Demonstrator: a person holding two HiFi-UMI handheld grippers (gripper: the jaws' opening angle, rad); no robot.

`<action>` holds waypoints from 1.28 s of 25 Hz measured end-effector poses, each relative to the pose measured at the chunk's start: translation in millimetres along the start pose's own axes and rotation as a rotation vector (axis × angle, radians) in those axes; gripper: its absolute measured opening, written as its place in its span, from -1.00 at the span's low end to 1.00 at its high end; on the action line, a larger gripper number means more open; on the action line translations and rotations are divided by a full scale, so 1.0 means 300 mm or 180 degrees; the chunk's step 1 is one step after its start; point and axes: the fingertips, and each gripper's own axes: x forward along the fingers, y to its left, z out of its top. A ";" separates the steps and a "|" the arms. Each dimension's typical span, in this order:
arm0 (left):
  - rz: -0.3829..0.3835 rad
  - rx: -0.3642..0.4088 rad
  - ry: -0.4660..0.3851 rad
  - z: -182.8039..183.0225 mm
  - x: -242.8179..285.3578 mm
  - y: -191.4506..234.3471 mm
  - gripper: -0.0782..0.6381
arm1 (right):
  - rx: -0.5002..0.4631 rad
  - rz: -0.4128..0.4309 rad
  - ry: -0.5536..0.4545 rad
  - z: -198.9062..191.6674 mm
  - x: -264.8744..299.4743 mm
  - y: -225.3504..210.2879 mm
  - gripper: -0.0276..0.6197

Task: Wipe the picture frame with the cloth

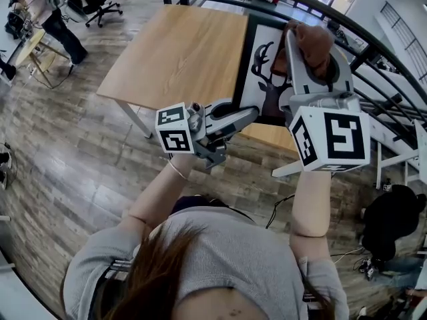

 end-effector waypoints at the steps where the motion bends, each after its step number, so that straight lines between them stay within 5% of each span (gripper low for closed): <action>1: -0.0008 -0.0010 -0.0007 -0.001 0.000 0.000 -0.64 | 0.0008 0.0000 0.0017 -0.009 -0.006 0.005 -0.69; 32: -0.0136 -0.0063 -0.0133 0.021 -0.005 -0.019 -0.64 | 0.0514 0.0263 0.0424 -0.222 -0.221 0.195 -0.69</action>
